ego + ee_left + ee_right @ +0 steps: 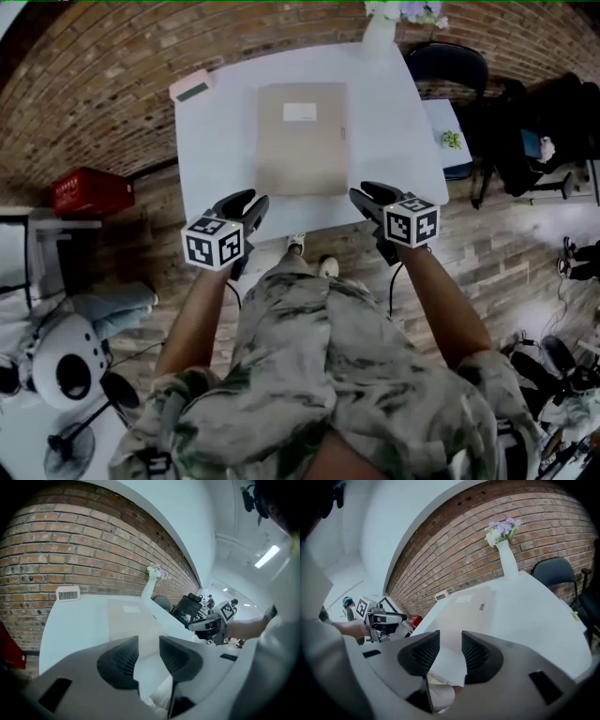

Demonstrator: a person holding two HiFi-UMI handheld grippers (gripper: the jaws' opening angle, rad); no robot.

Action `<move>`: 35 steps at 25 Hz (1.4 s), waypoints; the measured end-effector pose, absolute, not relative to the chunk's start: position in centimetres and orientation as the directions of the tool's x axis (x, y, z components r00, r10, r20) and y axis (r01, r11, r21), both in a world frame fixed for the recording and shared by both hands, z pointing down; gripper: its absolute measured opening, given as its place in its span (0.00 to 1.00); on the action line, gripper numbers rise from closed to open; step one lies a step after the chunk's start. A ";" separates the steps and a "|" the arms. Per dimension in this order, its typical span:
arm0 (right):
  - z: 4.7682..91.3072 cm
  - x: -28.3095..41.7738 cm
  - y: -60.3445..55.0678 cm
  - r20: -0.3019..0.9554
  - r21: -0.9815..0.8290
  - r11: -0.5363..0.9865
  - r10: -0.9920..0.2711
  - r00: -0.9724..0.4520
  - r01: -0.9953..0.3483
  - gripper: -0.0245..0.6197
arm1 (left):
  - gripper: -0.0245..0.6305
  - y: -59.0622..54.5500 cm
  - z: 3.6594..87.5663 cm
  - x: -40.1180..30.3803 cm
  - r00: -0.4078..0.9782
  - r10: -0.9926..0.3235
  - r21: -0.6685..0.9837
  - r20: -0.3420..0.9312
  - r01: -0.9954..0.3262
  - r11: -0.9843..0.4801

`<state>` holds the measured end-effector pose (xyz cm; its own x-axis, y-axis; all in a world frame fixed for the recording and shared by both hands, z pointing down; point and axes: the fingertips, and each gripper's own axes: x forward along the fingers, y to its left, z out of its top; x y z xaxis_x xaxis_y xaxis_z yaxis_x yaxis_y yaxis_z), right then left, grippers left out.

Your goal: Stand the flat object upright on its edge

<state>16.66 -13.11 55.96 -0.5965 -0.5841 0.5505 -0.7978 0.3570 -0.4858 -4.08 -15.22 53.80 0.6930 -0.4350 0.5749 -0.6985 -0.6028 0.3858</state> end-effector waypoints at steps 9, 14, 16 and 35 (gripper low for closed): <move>60.0 17.0 -21.3 0.629 -0.515 0.245 -0.543 -0.556 -0.821 0.33 | 0.28 -23.9 58.8 -5.0 0.701 -0.358 0.444 0.617 -0.686 -0.576; 62.3 17.3 -24.9 0.657 -0.547 0.186 -0.509 -0.556 -0.816 0.36 | 0.30 -27.2 61.7 -5.4 0.709 -0.308 0.484 0.635 -0.676 -0.556; 62.8 17.2 -26.3 0.657 -0.566 0.169 -0.499 -0.565 -0.807 0.38 | 0.32 -28.5 62.5 -5.3 0.717 -0.293 0.502 0.633 -0.668 -0.550; 66.3 16.8 -31.3 0.697 -0.613 0.136 -0.369 -0.614 -0.778 0.39 | 0.38 -33.6 67.5 -3.0 0.755 -0.115 0.640 0.645 -0.616 -0.459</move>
